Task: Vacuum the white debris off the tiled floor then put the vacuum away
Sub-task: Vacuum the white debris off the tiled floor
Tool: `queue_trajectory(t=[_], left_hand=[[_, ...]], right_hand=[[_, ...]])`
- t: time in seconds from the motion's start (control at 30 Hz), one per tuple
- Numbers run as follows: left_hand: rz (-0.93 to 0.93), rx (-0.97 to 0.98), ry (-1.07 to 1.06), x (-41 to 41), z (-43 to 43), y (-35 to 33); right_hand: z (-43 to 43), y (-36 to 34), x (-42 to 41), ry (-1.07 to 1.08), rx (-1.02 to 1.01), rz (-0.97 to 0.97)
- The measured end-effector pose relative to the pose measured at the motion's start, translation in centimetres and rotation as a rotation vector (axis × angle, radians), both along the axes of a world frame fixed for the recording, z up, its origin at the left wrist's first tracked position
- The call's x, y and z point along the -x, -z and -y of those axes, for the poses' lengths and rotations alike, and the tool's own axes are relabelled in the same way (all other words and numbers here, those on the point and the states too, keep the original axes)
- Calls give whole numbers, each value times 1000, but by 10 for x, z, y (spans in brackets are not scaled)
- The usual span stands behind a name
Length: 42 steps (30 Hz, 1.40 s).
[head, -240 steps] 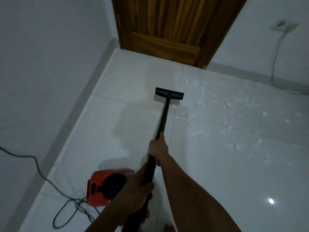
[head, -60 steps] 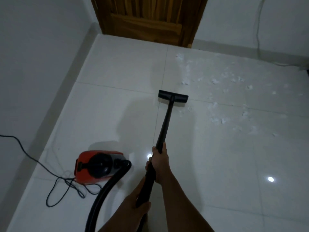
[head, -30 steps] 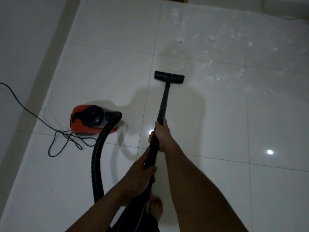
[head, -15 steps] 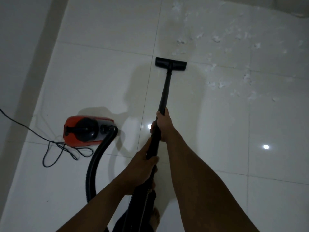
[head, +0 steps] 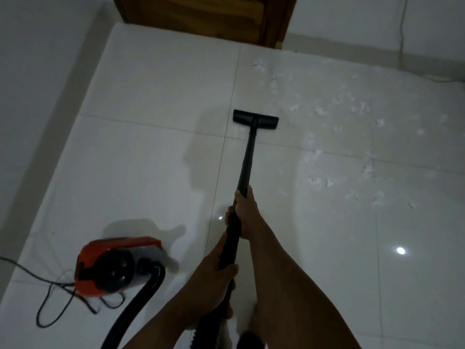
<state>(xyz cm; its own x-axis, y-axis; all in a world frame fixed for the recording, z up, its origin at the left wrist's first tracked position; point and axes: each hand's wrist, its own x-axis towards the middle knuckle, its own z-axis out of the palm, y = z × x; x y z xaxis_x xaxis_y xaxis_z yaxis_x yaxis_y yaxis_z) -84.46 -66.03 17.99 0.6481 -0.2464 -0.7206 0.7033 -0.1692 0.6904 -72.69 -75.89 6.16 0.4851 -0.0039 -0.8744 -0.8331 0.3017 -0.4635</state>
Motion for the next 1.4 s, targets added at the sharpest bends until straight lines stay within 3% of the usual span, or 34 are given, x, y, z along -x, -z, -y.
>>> queue_trajectory(t=[0.53,0.8,1.03,1.4], left_hand=[[-48,-143,-25,-238,68,20],[-84,-66,-148,-340,94,22],[-88,-67,-193,-390,101,20],[-105,-68,-145,-394,103,-1]], right_hand=[[57,29,-244,-58,-27,27],[74,42,-352,-89,-42,28],[78,38,-404,-89,-18,71],[88,22,-397,-47,-6,70]])
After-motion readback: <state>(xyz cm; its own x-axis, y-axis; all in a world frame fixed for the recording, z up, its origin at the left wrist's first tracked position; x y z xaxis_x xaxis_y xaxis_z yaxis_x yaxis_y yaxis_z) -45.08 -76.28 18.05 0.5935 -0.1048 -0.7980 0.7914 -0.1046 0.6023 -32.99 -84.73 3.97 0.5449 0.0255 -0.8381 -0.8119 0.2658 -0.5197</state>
